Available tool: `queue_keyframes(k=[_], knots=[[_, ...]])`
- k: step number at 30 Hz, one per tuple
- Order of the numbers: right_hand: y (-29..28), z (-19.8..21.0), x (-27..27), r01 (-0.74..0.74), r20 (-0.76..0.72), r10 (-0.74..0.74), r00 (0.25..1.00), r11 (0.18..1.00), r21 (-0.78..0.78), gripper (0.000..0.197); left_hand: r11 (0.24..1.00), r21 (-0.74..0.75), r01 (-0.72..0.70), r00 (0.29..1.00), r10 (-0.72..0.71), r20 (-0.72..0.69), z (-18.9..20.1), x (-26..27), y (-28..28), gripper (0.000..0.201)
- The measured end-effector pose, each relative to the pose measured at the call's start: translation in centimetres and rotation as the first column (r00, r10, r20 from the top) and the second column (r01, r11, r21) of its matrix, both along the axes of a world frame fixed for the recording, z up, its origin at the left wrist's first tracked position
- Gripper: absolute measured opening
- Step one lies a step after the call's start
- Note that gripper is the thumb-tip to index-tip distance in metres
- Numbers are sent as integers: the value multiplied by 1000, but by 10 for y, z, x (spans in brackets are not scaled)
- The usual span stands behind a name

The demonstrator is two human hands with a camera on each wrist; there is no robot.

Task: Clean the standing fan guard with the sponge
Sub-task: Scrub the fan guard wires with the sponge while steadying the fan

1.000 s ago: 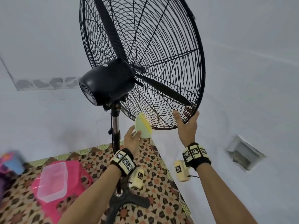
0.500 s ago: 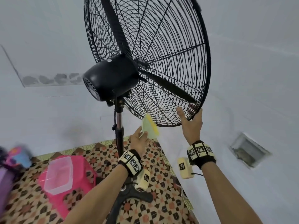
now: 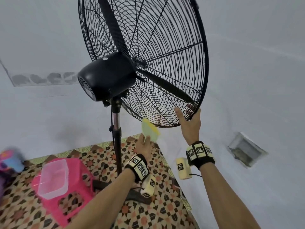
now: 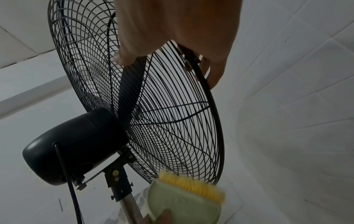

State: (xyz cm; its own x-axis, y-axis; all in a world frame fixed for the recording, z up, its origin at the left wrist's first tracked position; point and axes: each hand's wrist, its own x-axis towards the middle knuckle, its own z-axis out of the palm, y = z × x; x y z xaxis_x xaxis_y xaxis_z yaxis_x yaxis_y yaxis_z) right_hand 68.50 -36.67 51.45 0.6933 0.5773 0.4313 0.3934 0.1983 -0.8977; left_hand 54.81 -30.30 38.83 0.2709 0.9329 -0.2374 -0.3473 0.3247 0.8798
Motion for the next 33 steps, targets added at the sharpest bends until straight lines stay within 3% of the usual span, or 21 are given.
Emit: queue_keyframes(k=[7, 12, 17, 21, 26, 29, 33], knots=[[2, 2, 0, 7, -5, -7, 1000, 1000, 7, 81, 982, 104, 158, 985, -164, 53, 4, -2, -23, 43], [-2, -3, -5, 15, -14, -15, 1000, 1000, -1, 73, 990, -129, 56, 998, -59, -18, -18, -13, 11, 48], [-5, -1, -4, 12, -19, -12, 1000, 1000, -11, 71, 992, -3, 126, 988, -126, -89, 14, 3, 10, 26], [-3, 2, 0, 18, 5, -18, 1000, 1000, -21, 72, 953, 155, 261, 965, -264, -2, 12, 0, -24, 51], [-6, -2, -7, 33, -3, -33, 999, 999, -31, 70, 977, -140, 162, 987, -162, 17, -15, 8, -10, 47], [-10, -2, -10, 34, 11, -34, 999, 998, -44, 69, 951, -278, 136, 990, -141, 2, -8, 17, -3, 43], [-16, 0, -13, 43, 38, -40, 998, 996, -76, 71, 970, -198, 142, 990, -143, 9, 3, 35, -12, 45]])
